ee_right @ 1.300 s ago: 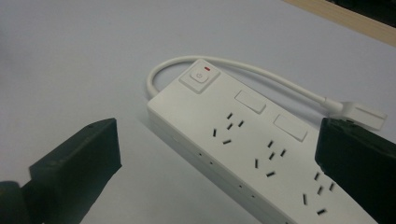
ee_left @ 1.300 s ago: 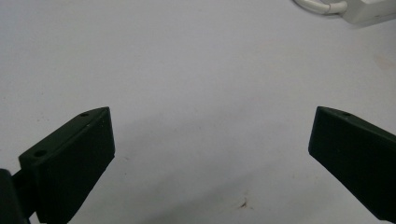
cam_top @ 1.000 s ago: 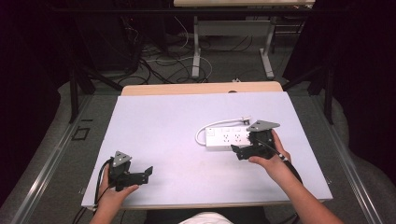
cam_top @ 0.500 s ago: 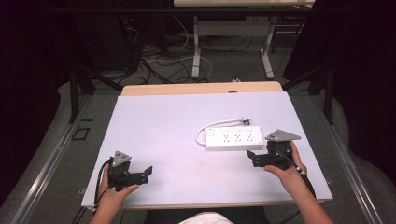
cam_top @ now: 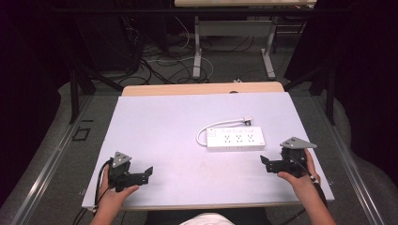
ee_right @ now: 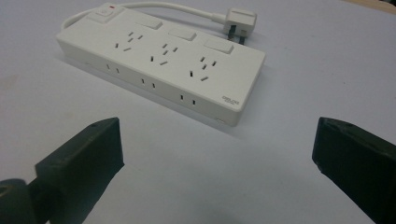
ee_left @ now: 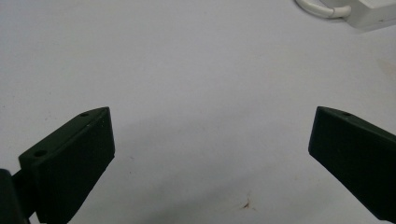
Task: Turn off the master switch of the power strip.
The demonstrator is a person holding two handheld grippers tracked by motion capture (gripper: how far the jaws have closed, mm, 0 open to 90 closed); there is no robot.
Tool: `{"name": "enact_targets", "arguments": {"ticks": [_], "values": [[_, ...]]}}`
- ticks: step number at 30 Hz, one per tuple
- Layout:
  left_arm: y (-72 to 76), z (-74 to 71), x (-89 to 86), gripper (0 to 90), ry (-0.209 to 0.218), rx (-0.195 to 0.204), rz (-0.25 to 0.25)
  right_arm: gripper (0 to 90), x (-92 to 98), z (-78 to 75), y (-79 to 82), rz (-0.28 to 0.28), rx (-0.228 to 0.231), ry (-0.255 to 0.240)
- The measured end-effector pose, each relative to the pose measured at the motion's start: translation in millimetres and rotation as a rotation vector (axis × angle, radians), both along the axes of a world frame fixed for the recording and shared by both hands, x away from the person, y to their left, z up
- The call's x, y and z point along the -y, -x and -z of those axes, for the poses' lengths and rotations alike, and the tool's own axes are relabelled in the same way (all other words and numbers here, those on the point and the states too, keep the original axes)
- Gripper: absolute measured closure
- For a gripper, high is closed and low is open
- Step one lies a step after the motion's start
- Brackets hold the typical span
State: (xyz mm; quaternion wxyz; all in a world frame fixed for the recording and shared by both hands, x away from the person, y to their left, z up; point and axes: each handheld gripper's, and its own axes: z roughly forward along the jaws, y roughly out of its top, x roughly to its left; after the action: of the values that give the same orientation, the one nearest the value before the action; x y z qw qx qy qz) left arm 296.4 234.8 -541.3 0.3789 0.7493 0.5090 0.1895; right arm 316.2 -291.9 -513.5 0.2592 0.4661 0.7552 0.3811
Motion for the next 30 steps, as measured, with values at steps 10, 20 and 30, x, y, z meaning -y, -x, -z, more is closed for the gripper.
{"name": "enact_targets", "arguments": {"ticks": [10, 20, 30], "values": [[0.0, 0.4, -0.2, 0.5, -0.001, 0.004, -0.004, 2.8, 17.4, 13.4, 6.5, 0.036, -0.005, -0.027], [-0.2, 0.6, 0.1, 0.5, -0.001, 0.002, -0.004, 3.4, 32.4, 27.9, 4.6, 0.083, -0.034, -0.04], [-0.2, 1.1, -1.2, 0.5, -0.007, -0.005, 0.003, 3.5, 40.0, 35.2, 5.2, 0.12, -0.03, -0.054]]}}
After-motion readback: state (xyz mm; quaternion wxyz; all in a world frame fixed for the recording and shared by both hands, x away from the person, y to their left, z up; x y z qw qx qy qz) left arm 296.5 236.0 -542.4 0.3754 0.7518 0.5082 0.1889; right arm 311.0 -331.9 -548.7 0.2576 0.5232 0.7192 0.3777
